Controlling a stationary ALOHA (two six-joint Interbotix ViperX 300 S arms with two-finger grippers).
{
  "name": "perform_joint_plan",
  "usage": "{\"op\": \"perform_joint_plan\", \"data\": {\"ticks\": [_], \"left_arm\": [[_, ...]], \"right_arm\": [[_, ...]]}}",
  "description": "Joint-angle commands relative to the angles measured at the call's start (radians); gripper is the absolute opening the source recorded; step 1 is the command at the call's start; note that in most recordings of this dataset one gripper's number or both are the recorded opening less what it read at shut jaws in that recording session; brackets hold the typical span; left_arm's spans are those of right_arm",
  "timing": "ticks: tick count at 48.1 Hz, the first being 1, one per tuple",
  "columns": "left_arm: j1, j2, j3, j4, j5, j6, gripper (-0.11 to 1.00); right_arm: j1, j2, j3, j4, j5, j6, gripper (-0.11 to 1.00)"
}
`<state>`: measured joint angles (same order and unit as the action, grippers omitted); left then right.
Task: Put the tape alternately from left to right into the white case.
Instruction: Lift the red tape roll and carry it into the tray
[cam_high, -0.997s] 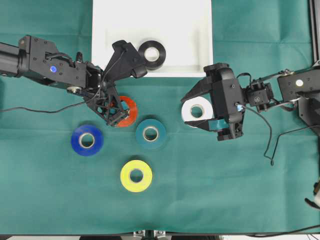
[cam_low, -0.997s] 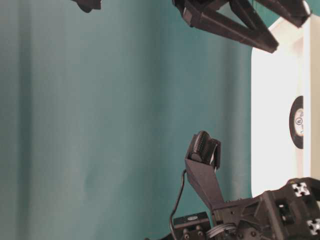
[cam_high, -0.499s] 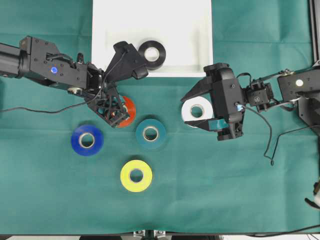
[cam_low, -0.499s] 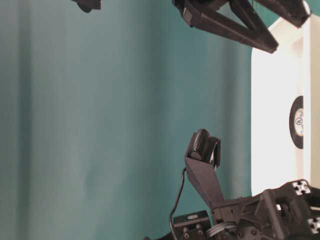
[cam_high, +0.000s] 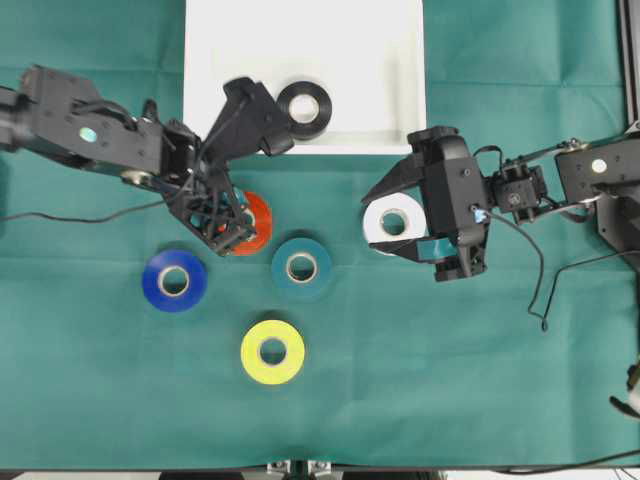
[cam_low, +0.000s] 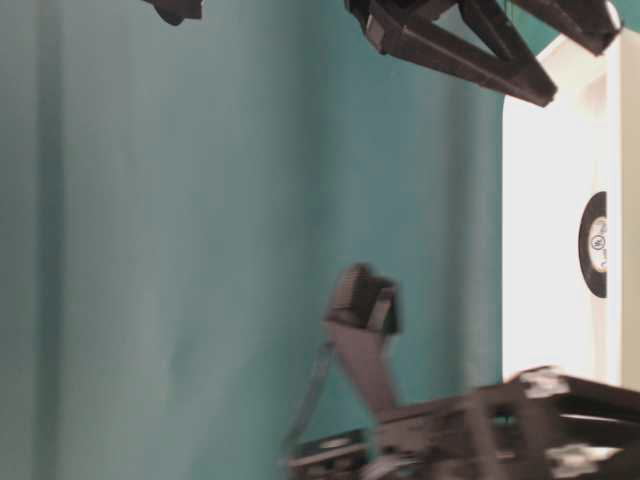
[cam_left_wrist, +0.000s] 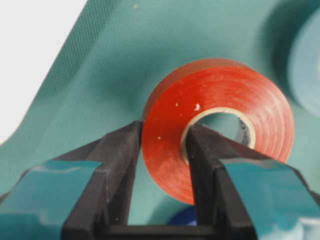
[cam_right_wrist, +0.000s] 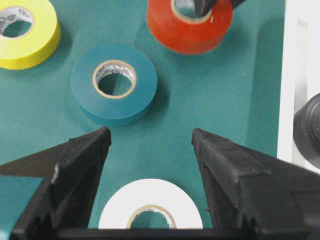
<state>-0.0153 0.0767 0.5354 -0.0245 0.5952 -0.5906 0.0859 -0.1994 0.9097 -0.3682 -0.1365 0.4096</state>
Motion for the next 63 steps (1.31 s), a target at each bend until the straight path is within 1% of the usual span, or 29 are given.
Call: {"op": "perform_joint_plan", "data": {"ticks": [1, 6, 12, 22, 35, 47, 54, 59, 63], "left_arm": [[-0.003, -0.074, -0.034, 0.002, 0.032, 0.002, -0.04], [0.002, -0.109, -0.043, 0.002, 0.071, 0.002, -0.04], [0.012, -0.115, -0.057, 0.003, 0.100, 0.003, -0.04], [0.044, -0.107, -0.060, 0.006, 0.112, 0.008, -0.04], [0.132, -0.110, -0.075, 0.006, 0.112, 0.110, -0.04], [0.265, -0.097, -0.084, 0.006, 0.112, 0.206, -0.04], [0.327, -0.078, -0.089, 0.006, 0.103, 0.262, -0.04], [0.350, -0.057, -0.095, 0.006, 0.094, 0.296, -0.04], [0.357, -0.035, -0.107, 0.006, 0.086, 0.305, -0.04]], "right_arm": [[0.003, -0.009, -0.017, 0.003, -0.009, -0.002, 0.72], [0.003, -0.009, -0.017, 0.002, -0.009, -0.002, 0.72], [0.003, -0.009, -0.018, 0.002, -0.009, 0.000, 0.72], [0.003, -0.009, -0.018, 0.002, -0.009, -0.002, 0.71], [0.003, -0.009, -0.018, 0.002, -0.009, -0.002, 0.71], [0.003, -0.009, -0.020, 0.003, -0.018, 0.000, 0.71], [0.003, -0.009, -0.020, 0.002, -0.021, 0.000, 0.71], [0.003, -0.009, -0.020, 0.003, -0.021, 0.000, 0.71], [0.003, -0.009, -0.020, 0.003, -0.021, -0.002, 0.71]]}}
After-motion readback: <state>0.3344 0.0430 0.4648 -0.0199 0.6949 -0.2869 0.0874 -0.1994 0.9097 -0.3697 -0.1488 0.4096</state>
